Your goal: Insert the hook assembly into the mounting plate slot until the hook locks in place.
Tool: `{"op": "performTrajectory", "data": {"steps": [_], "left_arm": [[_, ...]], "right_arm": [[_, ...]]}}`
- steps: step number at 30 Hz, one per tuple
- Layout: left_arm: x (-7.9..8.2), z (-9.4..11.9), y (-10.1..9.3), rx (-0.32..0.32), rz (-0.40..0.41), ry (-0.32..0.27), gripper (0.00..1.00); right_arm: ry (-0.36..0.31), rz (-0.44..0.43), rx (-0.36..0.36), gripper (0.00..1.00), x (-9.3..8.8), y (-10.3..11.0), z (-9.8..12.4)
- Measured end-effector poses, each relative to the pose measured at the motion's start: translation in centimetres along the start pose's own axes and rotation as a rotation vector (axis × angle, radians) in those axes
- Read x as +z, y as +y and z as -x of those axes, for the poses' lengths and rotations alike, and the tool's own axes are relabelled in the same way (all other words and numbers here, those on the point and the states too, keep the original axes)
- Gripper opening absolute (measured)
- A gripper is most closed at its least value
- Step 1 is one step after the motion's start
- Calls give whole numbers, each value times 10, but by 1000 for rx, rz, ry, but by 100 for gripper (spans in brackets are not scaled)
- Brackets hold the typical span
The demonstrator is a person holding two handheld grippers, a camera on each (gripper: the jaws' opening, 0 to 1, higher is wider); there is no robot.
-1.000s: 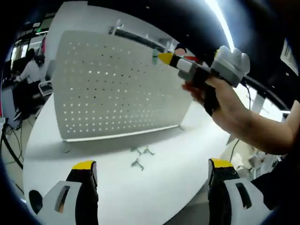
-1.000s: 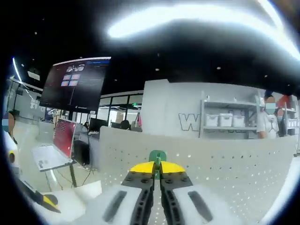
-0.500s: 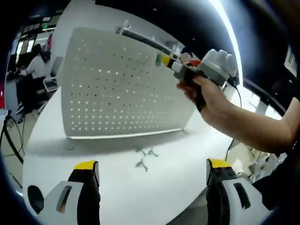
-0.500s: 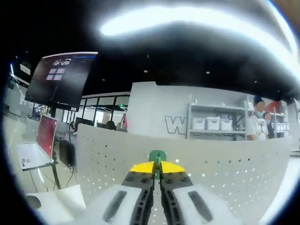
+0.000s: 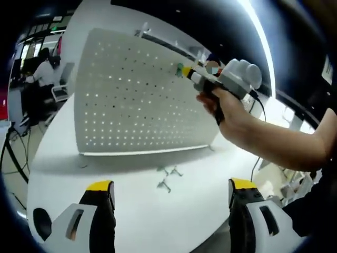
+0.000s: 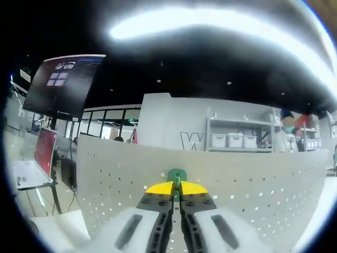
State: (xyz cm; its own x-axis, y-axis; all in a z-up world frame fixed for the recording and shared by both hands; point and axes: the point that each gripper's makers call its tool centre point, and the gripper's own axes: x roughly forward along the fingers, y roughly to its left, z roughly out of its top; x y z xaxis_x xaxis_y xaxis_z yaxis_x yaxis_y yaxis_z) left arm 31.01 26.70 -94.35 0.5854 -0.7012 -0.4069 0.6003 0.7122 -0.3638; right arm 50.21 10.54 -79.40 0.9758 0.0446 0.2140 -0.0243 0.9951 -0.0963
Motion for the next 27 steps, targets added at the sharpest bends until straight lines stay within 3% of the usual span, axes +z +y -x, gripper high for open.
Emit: {"op": "performTrajectory", "data": {"steps": [3, 12, 19, 27], "left_arm": [[0, 0, 1, 1, -2, 2, 89], [5, 5, 6, 13, 0, -11, 86], [3, 8, 12, 27, 11, -10, 85], [2, 6, 15, 29, 12, -4, 84]], "right_arm": [[-10, -16, -15, 0, 0, -3, 0], [-32, 49, -42, 0, -2, 0, -5], [-50, -3, -69, 0, -3, -4, -3], [-53, 1, -78, 0, -7, -1, -8]]}}
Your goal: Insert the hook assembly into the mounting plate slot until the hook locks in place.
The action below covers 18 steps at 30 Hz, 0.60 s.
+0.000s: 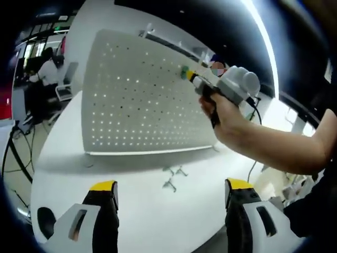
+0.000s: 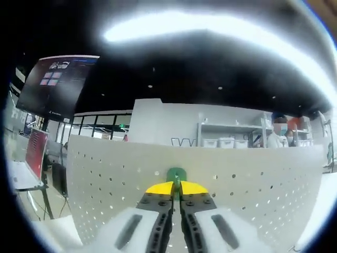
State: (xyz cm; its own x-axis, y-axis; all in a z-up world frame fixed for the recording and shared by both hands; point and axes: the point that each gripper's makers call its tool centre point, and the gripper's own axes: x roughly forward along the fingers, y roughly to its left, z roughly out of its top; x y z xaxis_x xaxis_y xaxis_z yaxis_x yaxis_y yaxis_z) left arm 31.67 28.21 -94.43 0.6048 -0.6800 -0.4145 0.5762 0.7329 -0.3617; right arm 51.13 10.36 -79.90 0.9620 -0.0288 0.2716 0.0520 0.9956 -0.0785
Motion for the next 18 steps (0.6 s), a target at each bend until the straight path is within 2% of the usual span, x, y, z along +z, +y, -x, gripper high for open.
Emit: {"op": "performTrajectory", "data": {"steps": [2, 3, 6, 8, 13, 18], "left_arm": [[0, 0, 1, 3, 2, 1, 84], [1, 0, 2, 4, 3, 1, 84], [1, 1, 4, 9, 2, -1, 84], [1, 1, 6, 13, 4, 0, 83], [-3, -4, 5, 7, 9, 11, 83], [-4, -4, 1, 9, -15, 19, 83]], "right_arm": [[11, 5, -7, 0, -5, 1, -1], [-4, -5, -10, 0, -4, 0, 0], [6, -4, -12, 0, -4, 1, 0], [14, 31, -12, 0, -5, 2, -1], [21, 12, -5, 0, -5, 3, 0], [37, 13, 39, 2, -8, 5, -1]]}}
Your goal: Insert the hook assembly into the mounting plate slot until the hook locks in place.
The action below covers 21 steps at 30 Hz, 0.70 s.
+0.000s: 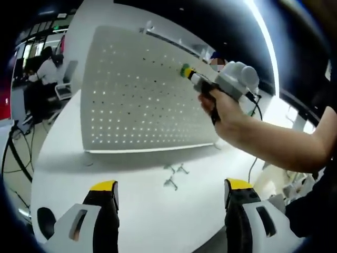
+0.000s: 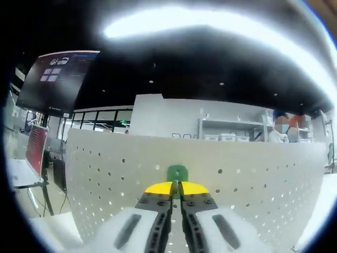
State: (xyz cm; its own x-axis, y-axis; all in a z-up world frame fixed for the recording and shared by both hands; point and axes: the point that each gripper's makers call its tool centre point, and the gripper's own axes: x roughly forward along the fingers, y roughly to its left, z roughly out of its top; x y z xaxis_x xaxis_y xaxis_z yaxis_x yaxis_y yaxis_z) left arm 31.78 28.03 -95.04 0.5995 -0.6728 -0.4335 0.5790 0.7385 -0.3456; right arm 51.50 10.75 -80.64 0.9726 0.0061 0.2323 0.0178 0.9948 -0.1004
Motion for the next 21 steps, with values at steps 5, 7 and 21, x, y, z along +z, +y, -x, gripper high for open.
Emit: {"op": "performTrajectory", "data": {"steps": [5, 7, 21], "left_arm": [[-2, 2, 3, 12, 4, 5, 84], [-3, 3, 4, 18, 4, 4, 84], [-15, 2, -6, 0, -6, 32, 84]], "right_arm": [[-4, -11, 28, 12, 8, -3, 1], [-21, -17, 35, 13, 18, -6, 3], [-63, -55, 144, 16, 60, -30, 49]]}}
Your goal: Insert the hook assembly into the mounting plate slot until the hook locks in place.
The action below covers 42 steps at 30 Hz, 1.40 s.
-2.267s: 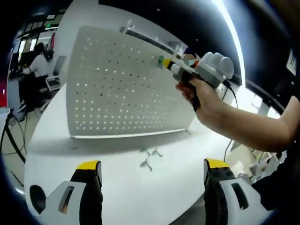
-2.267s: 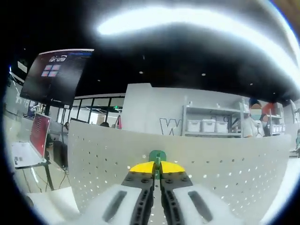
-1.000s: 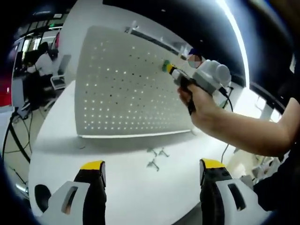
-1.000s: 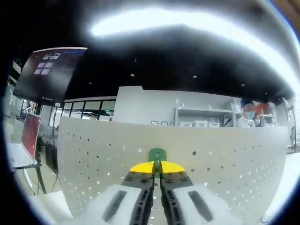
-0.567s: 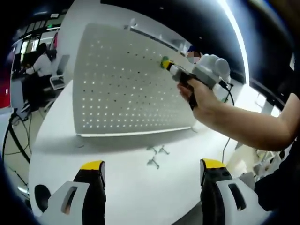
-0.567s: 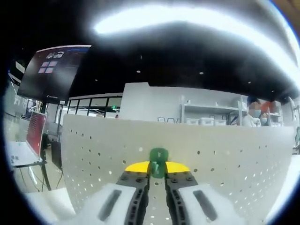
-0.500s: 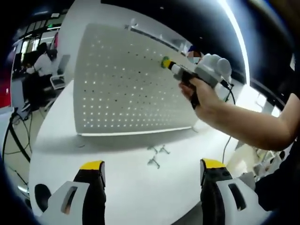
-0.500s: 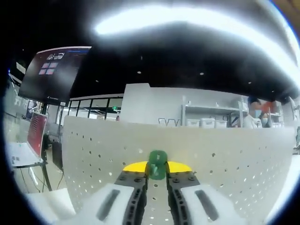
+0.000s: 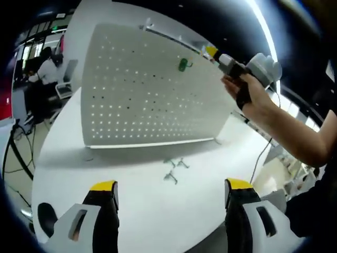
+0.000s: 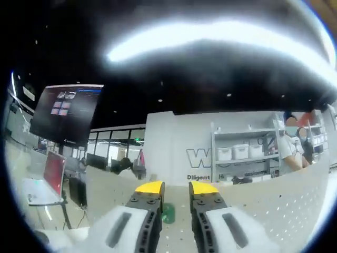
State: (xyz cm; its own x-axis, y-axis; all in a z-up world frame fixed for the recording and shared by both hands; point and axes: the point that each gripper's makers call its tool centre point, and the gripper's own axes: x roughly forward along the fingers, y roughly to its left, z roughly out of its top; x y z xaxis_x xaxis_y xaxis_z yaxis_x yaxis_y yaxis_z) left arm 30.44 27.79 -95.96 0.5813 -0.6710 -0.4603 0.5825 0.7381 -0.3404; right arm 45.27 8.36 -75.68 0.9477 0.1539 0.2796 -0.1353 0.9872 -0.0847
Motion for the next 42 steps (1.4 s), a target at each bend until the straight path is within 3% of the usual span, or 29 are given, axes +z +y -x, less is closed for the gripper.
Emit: {"op": "performTrajectory", "data": {"steps": [3, 5, 7, 9, 14, 17, 21, 29, 32, 36, 38, 39, 41, 42], "left_arm": [[-7, -1, -1, -2, -1, 19, 83], [-12, -1, 0, 5, -5, 41, 83], [-14, -1, -2, 1, 1, 41, 83], [-16, 0, -5, -6, 13, 43, 85], [-17, -1, -14, -25, 16, 32, 88], [-20, -1, -18, -25, -5, 44, 88], [-24, 0, -20, -26, -22, 58, 89], [-35, 5, -23, -13, -33, 90, 91], [-42, 4, -26, -15, -38, 108, 93], [-46, 6, -31, -15, -50, 114, 95], [-49, 5, -32, -11, -55, 120, 95], [-52, 4, -31, -9, -57, 125, 95], [-57, 3, -31, -9, -54, 136, 95], [-59, 3, -31, -9, -52, 141, 95]], "right_arm": [[49, 4, 40, 16, -18, 2, 21], [118, 77, 52, 15, -35, -1, 37], [116, 91, 59, 15, -39, -3, 53], [168, 152, 72, 15, -51, -7, 68], [247, 196, 152, 15, -73, -2, 97], [255, 236, 137, 15, -77, -6, 116], [354, 199, 153, 15, -103, -7, 144], [488, 139, 157, 15, -142, -2, 193], [573, 130, 209, 12, -163, 10, 214], [645, 66, 265, 12, -177, 29, 236], [670, 68, 282, 11, -185, 34, 244], [718, 49, 302, 11, -192, 39, 249], [684, 17, 298, 11, -187, 41, 240], [703, 7, 299, 11, -190, 42, 240]]}}
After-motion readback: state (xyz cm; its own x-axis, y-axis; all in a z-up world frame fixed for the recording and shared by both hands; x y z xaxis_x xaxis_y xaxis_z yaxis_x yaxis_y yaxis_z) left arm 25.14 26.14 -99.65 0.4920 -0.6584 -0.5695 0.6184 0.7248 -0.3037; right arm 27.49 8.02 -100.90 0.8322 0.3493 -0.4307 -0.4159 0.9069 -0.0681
